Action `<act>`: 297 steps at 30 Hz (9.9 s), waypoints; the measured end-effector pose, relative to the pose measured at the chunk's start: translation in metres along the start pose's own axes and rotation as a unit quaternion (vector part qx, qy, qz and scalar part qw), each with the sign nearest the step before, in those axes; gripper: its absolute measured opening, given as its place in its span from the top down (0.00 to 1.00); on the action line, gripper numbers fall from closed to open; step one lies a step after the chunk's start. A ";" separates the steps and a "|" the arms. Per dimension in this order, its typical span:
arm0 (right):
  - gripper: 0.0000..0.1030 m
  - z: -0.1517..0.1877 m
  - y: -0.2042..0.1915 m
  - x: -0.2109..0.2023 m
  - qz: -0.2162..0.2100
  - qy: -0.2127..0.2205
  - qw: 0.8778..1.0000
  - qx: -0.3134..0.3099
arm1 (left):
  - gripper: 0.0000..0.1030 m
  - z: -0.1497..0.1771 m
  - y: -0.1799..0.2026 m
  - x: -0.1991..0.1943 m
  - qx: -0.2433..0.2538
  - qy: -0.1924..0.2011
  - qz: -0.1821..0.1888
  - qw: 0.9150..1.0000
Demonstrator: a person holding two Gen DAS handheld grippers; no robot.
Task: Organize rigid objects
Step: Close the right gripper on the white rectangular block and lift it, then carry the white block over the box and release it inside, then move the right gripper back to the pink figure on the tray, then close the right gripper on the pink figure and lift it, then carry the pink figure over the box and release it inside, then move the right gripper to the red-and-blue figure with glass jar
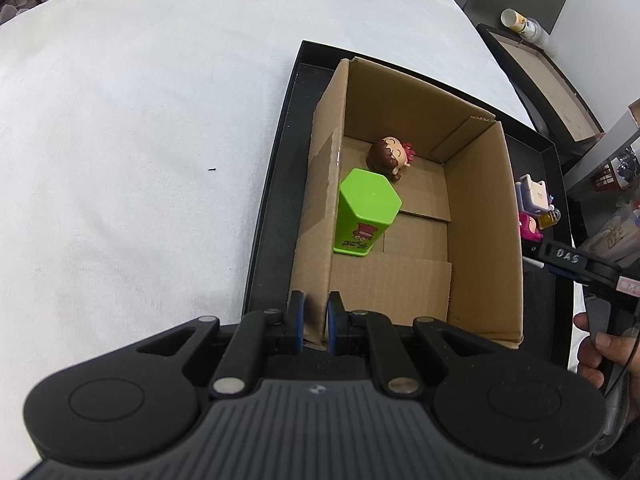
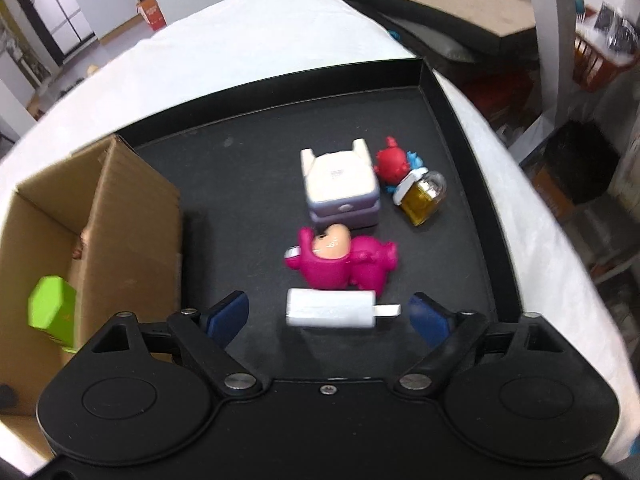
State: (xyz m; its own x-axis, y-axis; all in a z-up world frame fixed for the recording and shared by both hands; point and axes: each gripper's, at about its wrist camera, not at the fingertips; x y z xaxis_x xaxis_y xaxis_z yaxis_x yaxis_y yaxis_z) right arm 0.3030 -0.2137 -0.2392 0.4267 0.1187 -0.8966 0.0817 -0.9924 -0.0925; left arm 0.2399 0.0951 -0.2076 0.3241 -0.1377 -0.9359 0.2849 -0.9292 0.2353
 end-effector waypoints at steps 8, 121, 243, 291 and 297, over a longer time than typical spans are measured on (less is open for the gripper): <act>0.56 0.005 0.006 -0.014 -0.025 -0.008 1.000 -0.007 | 0.90 0.000 0.002 -0.001 0.002 0.001 -0.003 1.000; 0.12 -0.037 0.023 -0.064 -0.075 0.049 0.995 0.038 | 0.90 0.001 -0.007 -0.004 -0.005 0.009 0.026 1.000; 0.49 -0.034 -0.087 -0.118 -0.141 0.062 0.985 -0.080 | 0.90 0.005 -0.012 -0.007 -0.002 0.014 0.041 0.999; 0.62 -0.020 0.075 -0.055 -0.088 0.062 0.994 0.019 | 0.90 0.005 0.002 -0.001 -0.007 0.011 0.006 1.000; 0.62 -0.017 0.084 -0.040 -0.101 0.079 0.991 0.028 | 0.90 0.005 0.002 0.001 -0.012 0.008 0.000 1.000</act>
State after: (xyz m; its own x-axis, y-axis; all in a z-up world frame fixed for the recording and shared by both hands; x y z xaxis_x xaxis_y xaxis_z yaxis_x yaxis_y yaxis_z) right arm 0.3084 -0.3009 -0.2033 0.5421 0.3152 -0.7790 0.1317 -0.9474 -0.2917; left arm 0.2362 0.0913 -0.2092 0.3383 -0.1316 -0.9318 0.3069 -0.9206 0.2414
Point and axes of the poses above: each gripper's, at about its wrist camera, not at the fingertips, and x roughly the way its jaws point, y to its right, z to its underside, and after that the axes turned 4 degrees about -x, right-handed
